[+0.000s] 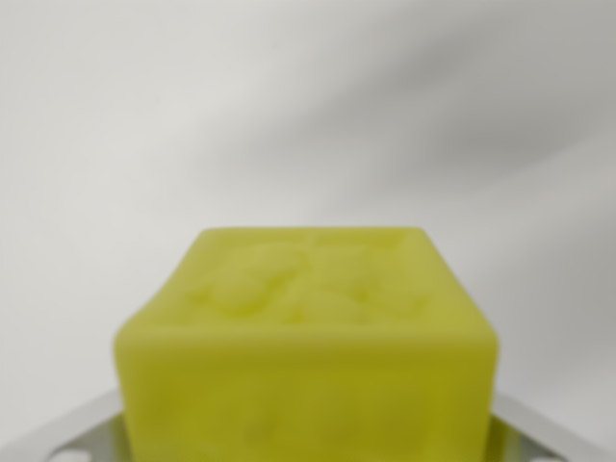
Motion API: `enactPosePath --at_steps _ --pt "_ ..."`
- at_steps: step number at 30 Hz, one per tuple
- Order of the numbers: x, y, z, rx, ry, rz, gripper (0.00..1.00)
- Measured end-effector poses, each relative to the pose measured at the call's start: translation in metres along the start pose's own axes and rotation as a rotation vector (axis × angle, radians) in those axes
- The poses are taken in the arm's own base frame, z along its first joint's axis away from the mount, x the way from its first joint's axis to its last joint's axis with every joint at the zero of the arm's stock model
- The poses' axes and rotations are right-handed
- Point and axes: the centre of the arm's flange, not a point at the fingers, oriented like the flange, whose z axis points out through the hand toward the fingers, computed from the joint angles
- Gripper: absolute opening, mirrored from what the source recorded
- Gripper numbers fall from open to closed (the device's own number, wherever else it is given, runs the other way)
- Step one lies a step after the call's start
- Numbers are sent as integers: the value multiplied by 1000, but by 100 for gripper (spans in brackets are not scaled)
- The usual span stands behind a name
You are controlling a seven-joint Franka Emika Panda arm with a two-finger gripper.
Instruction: Pick yellow cube
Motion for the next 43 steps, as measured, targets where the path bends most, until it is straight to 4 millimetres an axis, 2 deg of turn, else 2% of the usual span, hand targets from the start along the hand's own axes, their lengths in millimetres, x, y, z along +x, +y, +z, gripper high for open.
enactPosePath --at_steps 33,43 --pt "0 0 -82 0 0 0 0" --pt "0 0 -86 0 0 0 0"
